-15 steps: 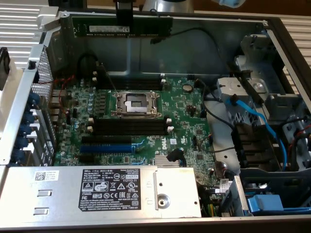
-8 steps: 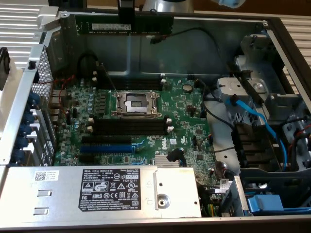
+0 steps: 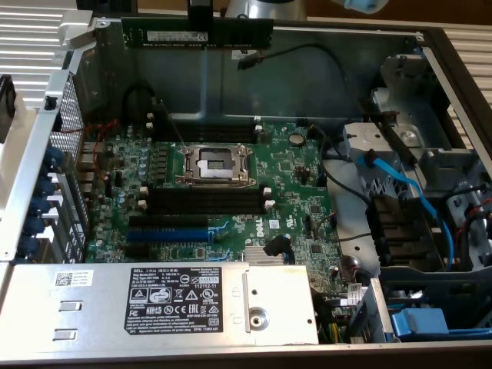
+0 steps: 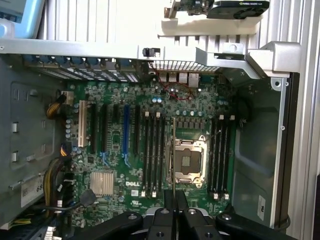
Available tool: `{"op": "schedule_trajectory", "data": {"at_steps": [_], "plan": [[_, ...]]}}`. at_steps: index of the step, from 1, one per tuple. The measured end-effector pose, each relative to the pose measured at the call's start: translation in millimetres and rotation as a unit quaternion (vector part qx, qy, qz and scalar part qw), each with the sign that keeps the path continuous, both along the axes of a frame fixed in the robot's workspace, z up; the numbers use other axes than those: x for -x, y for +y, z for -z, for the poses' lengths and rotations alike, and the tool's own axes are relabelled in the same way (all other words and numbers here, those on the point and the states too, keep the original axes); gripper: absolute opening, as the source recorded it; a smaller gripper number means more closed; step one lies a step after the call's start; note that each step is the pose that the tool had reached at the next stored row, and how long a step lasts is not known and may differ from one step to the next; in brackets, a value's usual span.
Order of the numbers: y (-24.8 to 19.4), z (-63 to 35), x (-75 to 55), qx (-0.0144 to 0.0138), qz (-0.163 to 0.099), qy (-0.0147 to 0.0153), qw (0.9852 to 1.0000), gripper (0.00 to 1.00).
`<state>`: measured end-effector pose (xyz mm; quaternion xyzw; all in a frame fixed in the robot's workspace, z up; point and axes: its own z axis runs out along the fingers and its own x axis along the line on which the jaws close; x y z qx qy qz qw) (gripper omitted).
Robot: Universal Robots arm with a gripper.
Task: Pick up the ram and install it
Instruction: 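Pick up the ram and move it above insertion slot, then insert the ram into the slot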
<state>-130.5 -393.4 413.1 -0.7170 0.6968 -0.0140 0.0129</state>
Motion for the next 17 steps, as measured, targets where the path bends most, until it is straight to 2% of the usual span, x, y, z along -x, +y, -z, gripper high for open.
{"op": "schedule_trajectory", "data": {"at_steps": [17], "plan": [[-0.4,0.2,0.0,0.0004,0.000,0.0002,1.0000,0.12]]}}
